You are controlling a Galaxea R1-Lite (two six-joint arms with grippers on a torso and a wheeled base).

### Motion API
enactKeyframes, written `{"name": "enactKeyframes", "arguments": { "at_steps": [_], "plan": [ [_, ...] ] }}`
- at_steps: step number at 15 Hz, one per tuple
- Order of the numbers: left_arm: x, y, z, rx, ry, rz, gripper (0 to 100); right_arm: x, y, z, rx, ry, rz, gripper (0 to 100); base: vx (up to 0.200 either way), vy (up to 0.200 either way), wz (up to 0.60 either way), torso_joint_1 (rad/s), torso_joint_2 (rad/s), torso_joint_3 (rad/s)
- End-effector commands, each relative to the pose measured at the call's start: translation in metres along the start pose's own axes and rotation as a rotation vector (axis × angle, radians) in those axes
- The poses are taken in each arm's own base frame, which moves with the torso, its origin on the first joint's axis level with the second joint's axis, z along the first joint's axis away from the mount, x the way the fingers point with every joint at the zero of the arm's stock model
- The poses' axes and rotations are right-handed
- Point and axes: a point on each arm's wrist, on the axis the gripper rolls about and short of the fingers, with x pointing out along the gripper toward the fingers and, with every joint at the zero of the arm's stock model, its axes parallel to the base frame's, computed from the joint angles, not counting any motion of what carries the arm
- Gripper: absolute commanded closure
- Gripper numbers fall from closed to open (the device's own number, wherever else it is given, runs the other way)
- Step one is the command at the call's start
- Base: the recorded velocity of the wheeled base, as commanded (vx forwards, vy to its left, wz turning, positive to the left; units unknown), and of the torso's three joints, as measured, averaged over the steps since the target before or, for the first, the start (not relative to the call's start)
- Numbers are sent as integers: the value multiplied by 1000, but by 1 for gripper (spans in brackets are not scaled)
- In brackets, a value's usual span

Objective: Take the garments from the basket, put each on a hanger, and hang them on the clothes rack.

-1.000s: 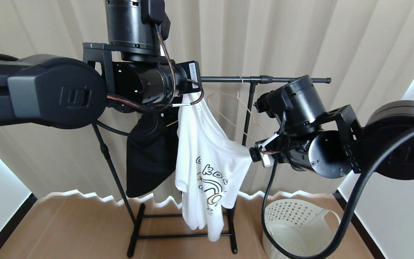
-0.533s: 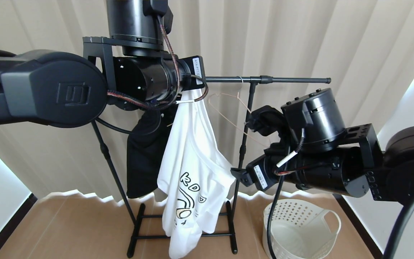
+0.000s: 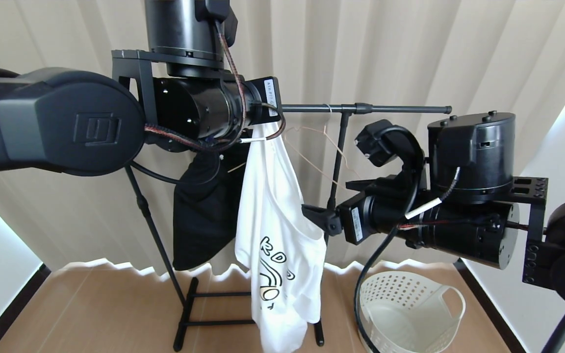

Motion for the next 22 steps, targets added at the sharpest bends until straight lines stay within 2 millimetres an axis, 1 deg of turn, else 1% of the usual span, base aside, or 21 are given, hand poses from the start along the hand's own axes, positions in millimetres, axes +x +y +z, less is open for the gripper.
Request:
{"name": "enactKeyframes", "arguments": {
  "at_steps": [1,4,7,14,18,19,22],
  "plan": [
    [-3,-2,1,-1,-3,-9,100,18,2,-5,29,4,-7,0,0,0,0,0,0,0],
    [-12,-10,1,2,0,-38,100,40,-1,-6,51,6,-64,0,0,0,0,0,0,0],
    [-17,-15,-2,7,8,-55,100,56,-6,-12,57,23,-127,0,0,0,0,0,0,0],
    [-28,-11,3,2,-2,-57,100,62,-15,-16,59,40,-165,0,0,0,0,0,0,0],
    [-34,-7,0,9,12,-55,100,61,-17,-16,61,39,-168,0,0,0,0,0,0,0],
    [-35,-6,-3,12,20,-53,100,61,-17,-16,61,39,-168,100,0,0,0,0,0,0],
    [-38,-4,-5,15,28,-51,100,60,-17,-14,64,30,-166,100,0,0,0,0,0,0]
  ]
}}
